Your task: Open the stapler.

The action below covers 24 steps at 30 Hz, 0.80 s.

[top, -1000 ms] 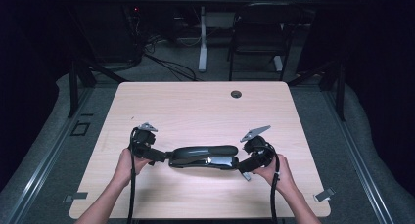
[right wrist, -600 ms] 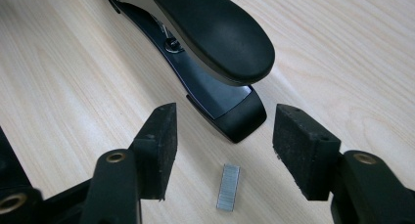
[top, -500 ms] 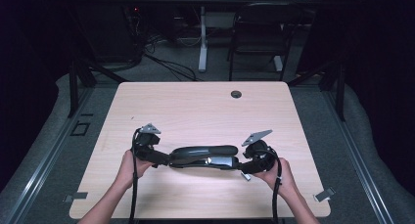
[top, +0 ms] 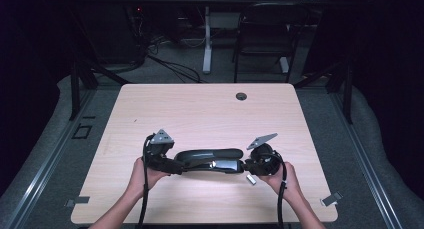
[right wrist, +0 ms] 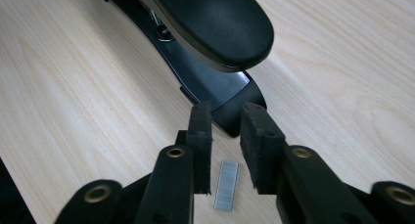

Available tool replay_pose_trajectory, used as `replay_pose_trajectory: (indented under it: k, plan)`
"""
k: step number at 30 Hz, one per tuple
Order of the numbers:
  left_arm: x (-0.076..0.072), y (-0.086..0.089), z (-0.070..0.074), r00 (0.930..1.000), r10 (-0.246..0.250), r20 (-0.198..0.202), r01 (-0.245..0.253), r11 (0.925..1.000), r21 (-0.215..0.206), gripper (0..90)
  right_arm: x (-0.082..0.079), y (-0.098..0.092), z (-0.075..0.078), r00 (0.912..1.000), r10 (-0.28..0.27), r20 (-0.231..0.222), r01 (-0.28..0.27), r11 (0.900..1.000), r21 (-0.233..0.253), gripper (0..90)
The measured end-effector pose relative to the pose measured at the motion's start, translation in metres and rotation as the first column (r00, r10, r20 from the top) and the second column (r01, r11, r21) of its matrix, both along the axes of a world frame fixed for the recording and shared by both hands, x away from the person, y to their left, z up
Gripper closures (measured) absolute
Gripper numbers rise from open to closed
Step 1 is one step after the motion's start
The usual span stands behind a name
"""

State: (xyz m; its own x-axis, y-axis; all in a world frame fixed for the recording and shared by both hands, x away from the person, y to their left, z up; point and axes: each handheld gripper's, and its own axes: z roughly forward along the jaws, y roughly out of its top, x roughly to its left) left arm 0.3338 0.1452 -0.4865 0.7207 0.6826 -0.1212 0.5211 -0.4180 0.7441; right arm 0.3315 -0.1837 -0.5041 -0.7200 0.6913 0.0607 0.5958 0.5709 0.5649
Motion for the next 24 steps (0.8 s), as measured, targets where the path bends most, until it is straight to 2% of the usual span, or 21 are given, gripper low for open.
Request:
replay_pose_trajectory:
  k: [4, 5, 8, 10, 17, 21, 24]
  plan:
    - [-0.004, -0.011, -0.003, 0.9999, -0.011, -0.005, 0.011, 0.9999, -0.013, 15.3, 0.000, 0.004, -0.004, 1.0000, 0.005, 0.000, -0.005, 1.000, 0.003, 77.7]
    - [-0.005, -0.014, -0.004, 0.9997, -0.022, -0.009, 0.022, 0.9997, -0.013, 15.7, 0.000, 0.004, -0.005, 1.0000, 0.000, 0.001, 0.000, 1.000, -0.003, 78.6]
    - [-0.009, -0.024, -0.007, 0.9978, -0.066, -0.008, 0.066, 0.9978, -0.007, 26.1, 0.003, 0.006, -0.011, 1.0000, -0.001, 0.000, 0.001, 1.000, -0.003, 82.2]
    - [-0.010, -0.030, -0.009, 0.9965, -0.083, -0.003, 0.083, 0.9965, -0.006, 29.2, 0.004, 0.008, -0.013, 1.0000, 0.005, -0.003, -0.005, 1.000, 0.000, 84.3]
    - [-0.018, -0.049, -0.020, 0.9943, -0.107, 0.003, 0.106, 0.9942, 0.015, 42.7, 0.005, 0.016, -0.022, 0.9999, 0.009, 0.006, -0.009, 1.000, -0.008, 85.7]
    - [-0.022, -0.057, -0.023, 0.9934, -0.113, 0.022, 0.113, 0.9936, 0.009, 47.3, 0.005, 0.019, -0.026, 1.0000, 0.004, 0.003, -0.004, 1.000, -0.008, 85.7]
    - [-0.023, -0.061, -0.026, 0.9923, -0.123, 0.017, 0.123, 0.9924, 0.001, 51.9, 0.006, 0.022, -0.029, 1.0000, 0.000, 0.006, 0.001, 1.000, -0.016, 85.7]
